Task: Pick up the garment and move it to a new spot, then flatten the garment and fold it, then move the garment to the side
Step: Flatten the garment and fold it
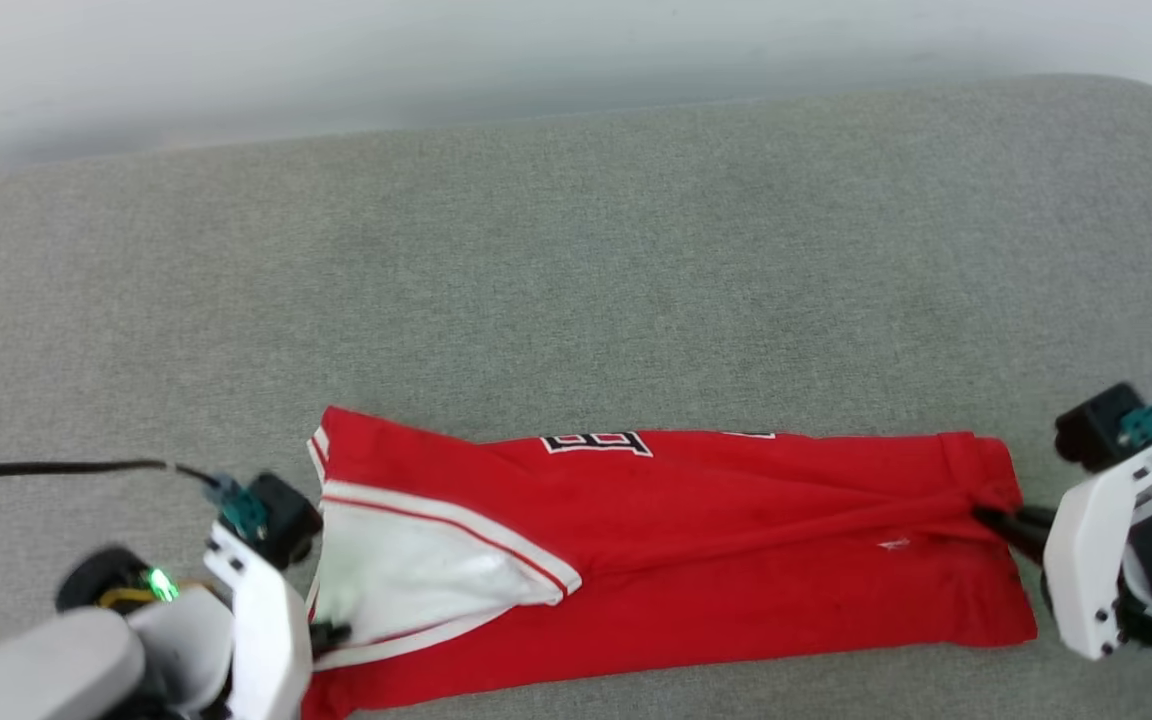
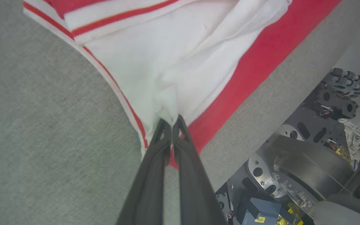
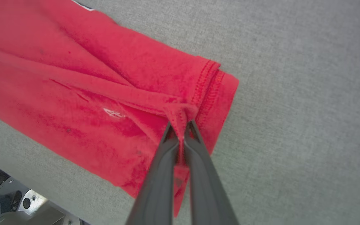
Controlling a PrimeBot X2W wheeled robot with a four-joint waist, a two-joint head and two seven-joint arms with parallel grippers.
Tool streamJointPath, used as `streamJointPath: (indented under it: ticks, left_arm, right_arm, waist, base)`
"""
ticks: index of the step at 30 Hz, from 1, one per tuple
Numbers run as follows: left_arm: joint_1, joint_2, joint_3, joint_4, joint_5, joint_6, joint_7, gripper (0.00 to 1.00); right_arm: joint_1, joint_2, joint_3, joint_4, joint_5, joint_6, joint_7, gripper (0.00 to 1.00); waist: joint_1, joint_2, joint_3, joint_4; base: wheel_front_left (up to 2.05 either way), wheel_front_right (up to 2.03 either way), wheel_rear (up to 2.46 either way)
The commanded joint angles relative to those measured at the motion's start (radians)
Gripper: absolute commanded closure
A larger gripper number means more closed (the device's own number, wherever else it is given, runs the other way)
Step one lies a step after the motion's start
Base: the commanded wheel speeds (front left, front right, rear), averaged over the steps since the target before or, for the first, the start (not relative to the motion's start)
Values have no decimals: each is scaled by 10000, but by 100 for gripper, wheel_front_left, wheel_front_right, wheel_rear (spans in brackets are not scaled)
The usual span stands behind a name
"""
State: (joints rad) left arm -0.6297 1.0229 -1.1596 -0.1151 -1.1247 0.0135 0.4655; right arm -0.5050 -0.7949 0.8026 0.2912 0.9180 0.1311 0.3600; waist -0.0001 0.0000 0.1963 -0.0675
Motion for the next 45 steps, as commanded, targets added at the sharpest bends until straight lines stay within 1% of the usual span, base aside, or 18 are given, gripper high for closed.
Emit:
streamJointPath:
  ticks: [1,5,6,7,8,12,14,17,19,21,24,26,28,32,37,41,45]
  left_arm:
    - [240,-139,-63,110,-104,69,-115,100]
    - [610,-469,-177,754,-149,48,-519,100]
    - [659,-535,-185,862,-126,22,-617,100]
    - [733,-595,-149,969,-175,3,-755,62]
    - [709,-613,-45,1008,-107,7,-1020,0]
    - [636,-469,189,1052,266,91,-1835,0]
    - [643,-413,387,933,414,229,-2369,0]
    - [620,-324,743,710,814,573,-3375,0]
    - [658,-339,1025,668,1149,1011,-4211,0]
    - [799,-488,1310,659,1378,1491,-5052,0]
    - [979,-665,1701,781,1815,2373,-6282,0]
    - [1146,-850,1883,850,2037,2896,-6799,0]
    - [1345,-1040,2160,911,2188,3383,-7101,0]
    - [1887,-1556,2935,934,2596,4259,-7303,0]
    - [2852,-2458,4523,657,3933,4982,-7311,0]
    - [3729,-3281,5737,454,5005,5078,-7314,0]
    - [4557,-4206,6946,372,6096,4914,-7314,0]
  right_arm:
    - [210,128,50,106,-52,-7,-18,100]
    - [427,477,202,561,-302,-7,-84,100]
    - [431,523,236,625,-376,-7,-126,83]
    - [445,615,158,671,-332,-7,-243,0]
    - [436,656,84,667,-309,-7,-357,0]
    - [287,437,-244,325,-439,-7,-842,0]
    - [250,321,-533,60,-425,-7,-1083,0]
    - [248,124,-1066,-373,-336,-7,-1342,0]
    - [284,31,-1571,-519,-322,-7,-1533,0]
    - [457,55,-2143,-541,-198,-6,-1649,0]
    - [840,190,-3049,-366,34,-7,-1755,0]
    - [1120,349,-3567,-234,255,-6,-1758,0]
    - [1407,429,-4009,-69,427,-6,-1672,0]
    - [1972,813,-4641,341,735,-6,-1389,0]
    - [2503,1272,-4913,677,1096,-6,-843,0]
    - [2758,1702,-4942,888,1511,-6,-479,0]
    - [2934,2057,-4705,1005,1844,-6,-121,0]
  waist:
    - [1,0,41,-27]
    - [1,0,113,-73]
    - [1,0,111,-73]
    - [1,0,93,-75]
    - [1,0,58,-77]
    - [1,0,-185,-76]
    - [1,0,-295,-83]
    - [1,0,-384,-83]
    - [1,0,-405,-67]
    - [1,0,-392,-35]
    - [1,0,-316,34]
    - [1,0,-264,76]
    - [1,0,-212,117]
    - [1,0,-96,193]
    - [1,0,55,299]
    - [1,0,151,374]
    - [1,0,233,455]
  base:
    - [0,0,0]
    - [0,0,0]
    - [0,0,0]
    - [0,0,0]
    - [0,0,0]
    - [0,0,0]
    - [0,0,0]
    - [0,0,0]
    - [0,0,0]
    - [0,0,0]
    - [0,0,0]
    - [0,0,0]
    - [0,0,0]
    - [0,0,0]
    - [0,0,0]
    - [0,0,0]
    - [0,0,0]
